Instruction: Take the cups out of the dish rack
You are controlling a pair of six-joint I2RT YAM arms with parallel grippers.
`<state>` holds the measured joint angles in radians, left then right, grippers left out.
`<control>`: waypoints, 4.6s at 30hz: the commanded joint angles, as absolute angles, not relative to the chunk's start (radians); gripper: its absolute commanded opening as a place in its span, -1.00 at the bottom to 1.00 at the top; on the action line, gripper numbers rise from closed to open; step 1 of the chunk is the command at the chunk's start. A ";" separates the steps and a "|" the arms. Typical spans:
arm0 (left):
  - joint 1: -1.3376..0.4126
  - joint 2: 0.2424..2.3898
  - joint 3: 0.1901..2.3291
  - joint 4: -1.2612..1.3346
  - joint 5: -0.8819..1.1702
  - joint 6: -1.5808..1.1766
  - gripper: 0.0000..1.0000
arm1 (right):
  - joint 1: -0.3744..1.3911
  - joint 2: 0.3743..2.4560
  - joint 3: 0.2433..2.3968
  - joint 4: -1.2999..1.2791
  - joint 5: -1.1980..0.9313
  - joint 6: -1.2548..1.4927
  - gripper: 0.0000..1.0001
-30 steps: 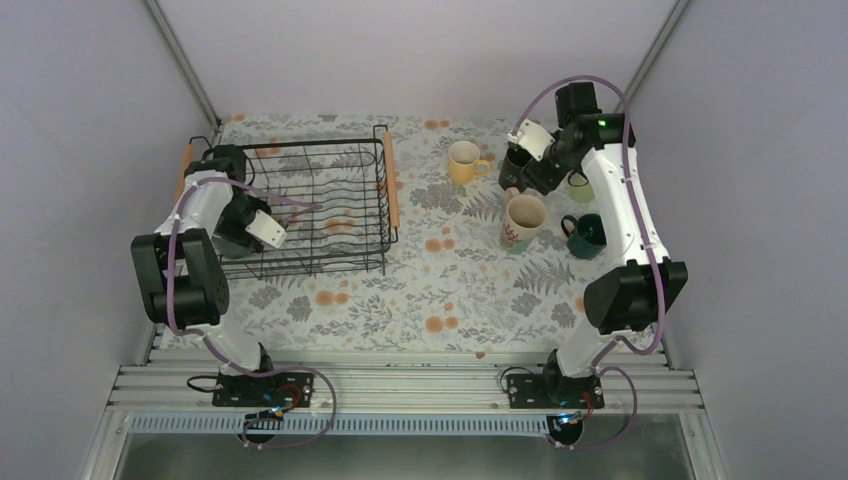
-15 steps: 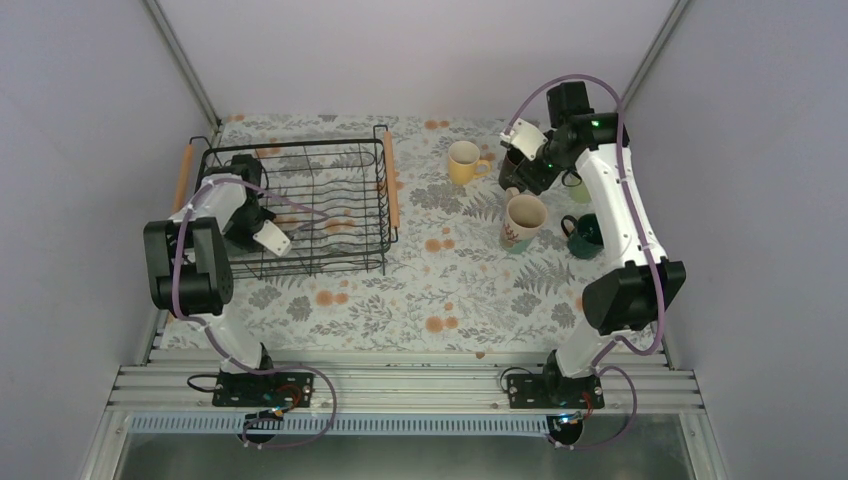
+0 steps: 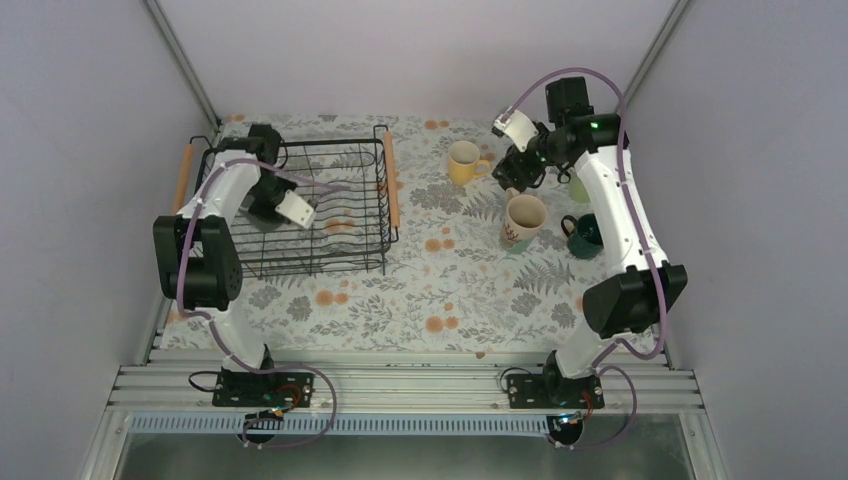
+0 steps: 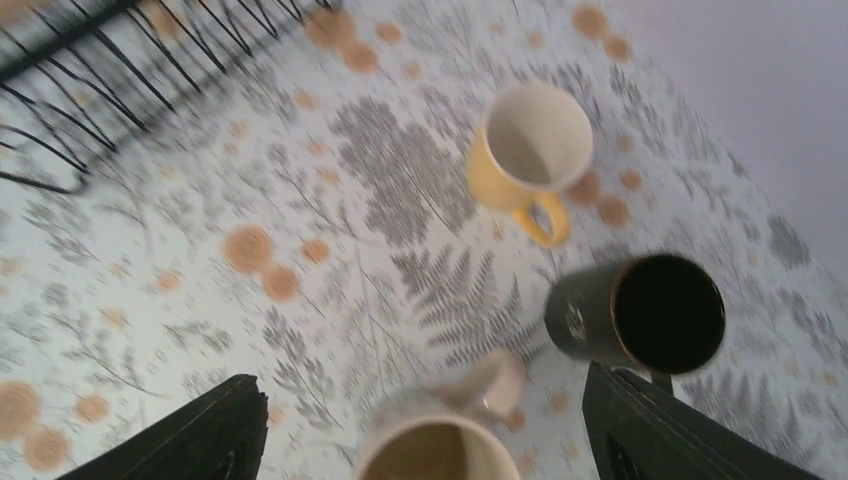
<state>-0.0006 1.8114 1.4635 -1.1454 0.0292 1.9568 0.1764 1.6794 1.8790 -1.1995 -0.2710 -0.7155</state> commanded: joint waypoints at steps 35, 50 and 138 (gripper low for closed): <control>-0.371 1.675 1.804 -0.271 1.009 0.888 -0.95 | 0.314 1.935 2.179 -0.989 -1.124 -0.606 1.00; -0.418 1.795 1.905 -0.238 1.094 0.858 -0.95 | 0.345 2.006 2.223 -1.030 -1.187 -0.625 -0.05; 0.226 1.198 1.356 -0.284 0.356 0.235 1.00 | 0.457 1.511 1.659 -0.810 -0.012 -0.597 1.00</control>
